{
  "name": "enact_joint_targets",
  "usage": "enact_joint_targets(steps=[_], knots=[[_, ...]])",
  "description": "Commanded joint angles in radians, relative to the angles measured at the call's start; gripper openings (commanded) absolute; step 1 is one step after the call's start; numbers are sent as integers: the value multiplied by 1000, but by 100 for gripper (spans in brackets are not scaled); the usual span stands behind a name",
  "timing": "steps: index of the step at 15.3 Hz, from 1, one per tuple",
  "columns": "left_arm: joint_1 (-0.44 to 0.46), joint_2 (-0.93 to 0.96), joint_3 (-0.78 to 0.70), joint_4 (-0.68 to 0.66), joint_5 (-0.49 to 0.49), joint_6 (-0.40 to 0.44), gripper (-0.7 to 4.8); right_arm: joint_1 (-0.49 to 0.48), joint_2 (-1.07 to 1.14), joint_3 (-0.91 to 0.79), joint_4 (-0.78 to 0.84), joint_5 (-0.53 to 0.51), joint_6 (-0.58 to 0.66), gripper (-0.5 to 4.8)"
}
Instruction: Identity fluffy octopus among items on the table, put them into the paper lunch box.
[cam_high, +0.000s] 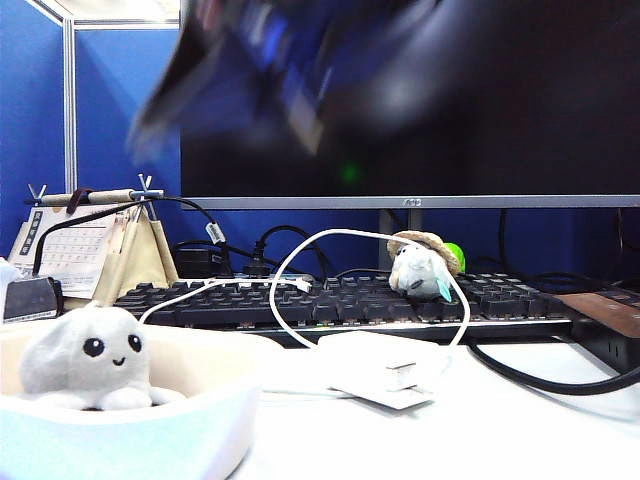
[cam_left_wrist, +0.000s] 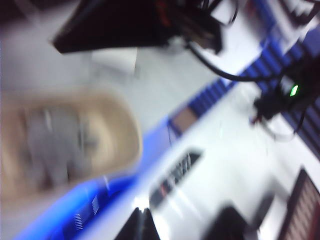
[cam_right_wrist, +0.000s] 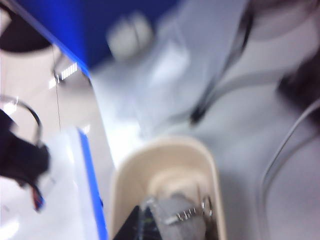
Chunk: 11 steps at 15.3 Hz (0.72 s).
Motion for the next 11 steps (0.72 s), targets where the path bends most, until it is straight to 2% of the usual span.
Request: enact_joint_targets(steps=[1, 4, 6, 8, 9, 11], knots=[[1, 0, 1, 269, 2, 23, -4, -22, -185, 7, -24, 0, 2, -6], [2, 0, 1, 462, -30, 65, -5, -21, -387, 7, -77, 10, 2, -6], [2, 0, 1, 571, -113, 127, -5, -21, -517, 7, -134, 26, 1, -6], [2, 0, 2, 649, -217, 202, -5, -18, -610, 7, -209, 141, -13, -6], [2, -1, 4, 708, -296, 278, -5, -12, -710, 6, -316, 301, -85, -6], [2, -12, 7, 743, -348, 338, -5, -13, -805, 6, -409, 433, -129, -6]])
